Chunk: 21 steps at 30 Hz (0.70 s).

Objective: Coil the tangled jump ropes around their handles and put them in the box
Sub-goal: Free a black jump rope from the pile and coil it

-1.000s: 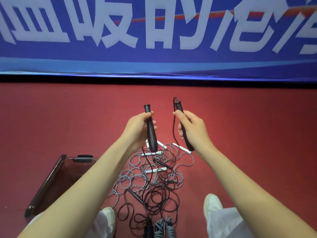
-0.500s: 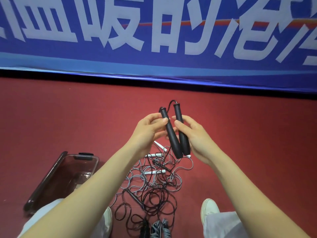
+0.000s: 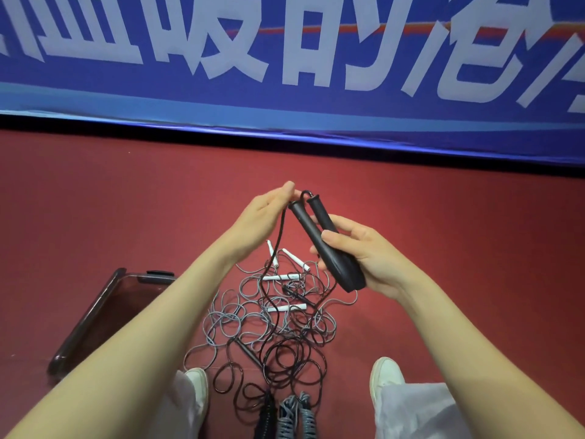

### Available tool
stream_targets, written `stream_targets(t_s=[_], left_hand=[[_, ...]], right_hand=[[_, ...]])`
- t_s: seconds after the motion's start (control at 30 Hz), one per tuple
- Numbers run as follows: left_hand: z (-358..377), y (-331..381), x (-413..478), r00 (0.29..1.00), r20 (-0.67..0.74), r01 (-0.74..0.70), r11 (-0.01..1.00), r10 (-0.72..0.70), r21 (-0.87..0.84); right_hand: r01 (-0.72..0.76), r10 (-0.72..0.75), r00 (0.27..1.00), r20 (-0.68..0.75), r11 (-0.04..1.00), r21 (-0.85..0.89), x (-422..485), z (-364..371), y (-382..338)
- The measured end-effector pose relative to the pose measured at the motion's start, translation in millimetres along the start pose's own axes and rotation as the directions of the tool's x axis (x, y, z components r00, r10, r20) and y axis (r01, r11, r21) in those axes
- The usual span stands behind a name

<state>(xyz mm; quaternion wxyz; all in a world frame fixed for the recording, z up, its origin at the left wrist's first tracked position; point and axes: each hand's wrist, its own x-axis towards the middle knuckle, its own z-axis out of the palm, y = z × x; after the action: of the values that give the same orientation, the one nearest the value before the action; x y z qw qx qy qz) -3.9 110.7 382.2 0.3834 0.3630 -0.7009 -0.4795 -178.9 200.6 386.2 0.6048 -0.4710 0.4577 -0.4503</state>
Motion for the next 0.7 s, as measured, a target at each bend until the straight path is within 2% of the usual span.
stream_targets(t_s=[0.13,0.27,0.37,0.47,0.53,0.63,0.7], left_hand=[[10.7,3.0,0.8,0.998,0.001,0.068,0.975,-0.069,-0.213],[8.8,8.8,-3.1,0.973,0.194,0.178,0.944,-0.126,-0.279],[6.8,7.5,-5.4,0.949,0.270,0.239,0.927,-0.161,-0.290],[4.3,4.0,-5.7,0.954,0.261,0.214,0.942,-0.145,-0.259],[7.2,3.3,-6.0,0.966,0.222,0.188,0.946,-0.130,-0.262],[14.7,2.3,-6.5,0.978,0.148,0.187,0.932,-0.147,-0.311],[16.6,1.9,-6.3,0.979,0.115,0.197,0.916,-0.166,-0.349]], right_hand=[[0.002,-0.001,1.000,0.015,0.999,-0.046,2.1,-0.4,0.7],[0.008,-0.013,1.000,-0.028,0.987,-0.159,3.2,-2.6,0.6],[0.019,-0.022,1.000,-0.016,0.980,-0.199,2.5,-5.3,-0.3],[-0.018,0.019,1.000,0.002,0.974,-0.227,1.7,-5.8,-0.1],[-0.006,0.003,1.000,-0.012,0.951,-0.309,2.8,-4.1,2.9],[0.031,-0.102,0.990,-0.101,0.839,-0.544,6.8,-3.0,9.3],[0.039,-0.160,0.977,-0.140,0.784,-0.619,9.6,-3.9,12.6]])
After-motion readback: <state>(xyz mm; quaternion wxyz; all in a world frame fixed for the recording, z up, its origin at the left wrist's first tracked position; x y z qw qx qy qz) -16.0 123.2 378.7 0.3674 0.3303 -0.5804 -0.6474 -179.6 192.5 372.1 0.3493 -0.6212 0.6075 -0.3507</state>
